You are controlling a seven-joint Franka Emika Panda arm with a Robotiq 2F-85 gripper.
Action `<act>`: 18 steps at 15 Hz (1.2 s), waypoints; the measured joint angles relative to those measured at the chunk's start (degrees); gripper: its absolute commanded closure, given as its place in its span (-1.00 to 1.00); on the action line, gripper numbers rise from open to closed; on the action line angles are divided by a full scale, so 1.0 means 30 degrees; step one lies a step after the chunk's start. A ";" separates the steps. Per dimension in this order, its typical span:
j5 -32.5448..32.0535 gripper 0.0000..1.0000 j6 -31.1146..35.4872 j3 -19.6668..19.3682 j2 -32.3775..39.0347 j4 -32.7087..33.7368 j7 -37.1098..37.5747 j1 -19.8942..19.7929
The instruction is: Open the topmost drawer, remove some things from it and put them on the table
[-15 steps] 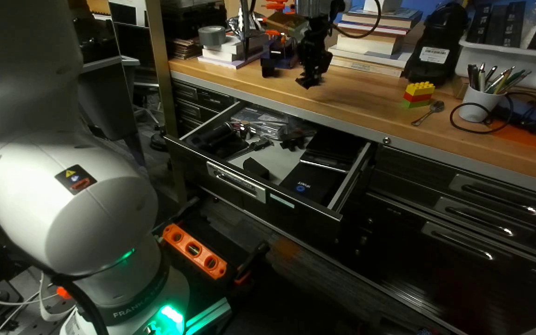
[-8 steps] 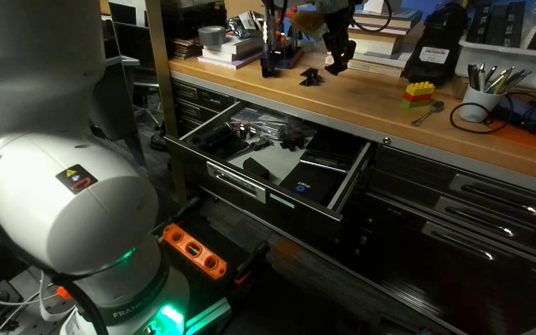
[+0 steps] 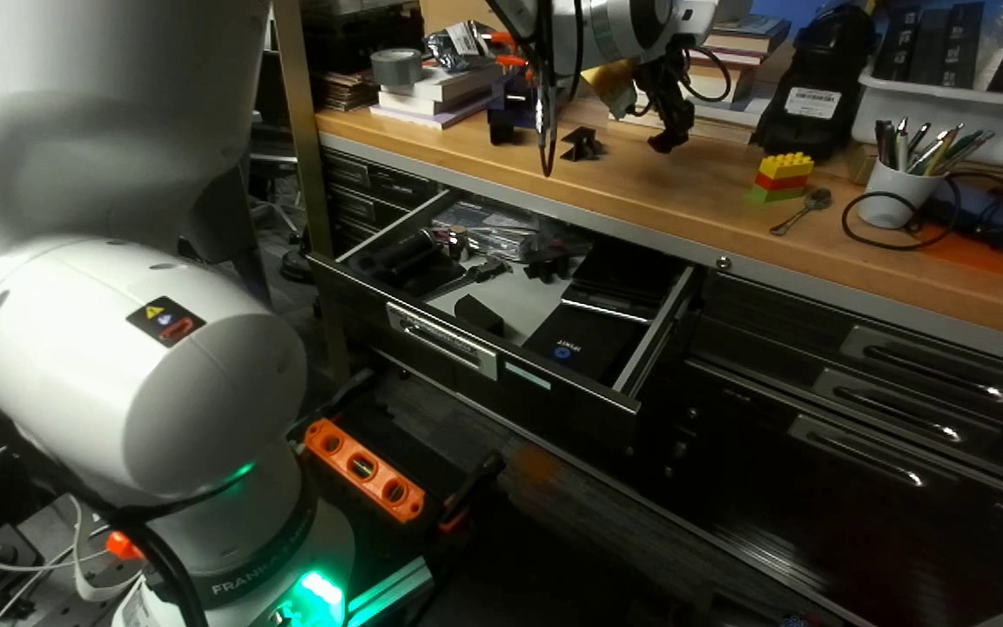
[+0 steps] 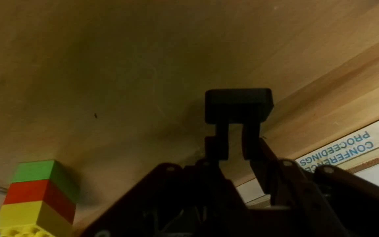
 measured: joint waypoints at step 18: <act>-0.1385 -1.00 -0.0310 -0.2509 0.2198 0.2086 0.3266 0.1703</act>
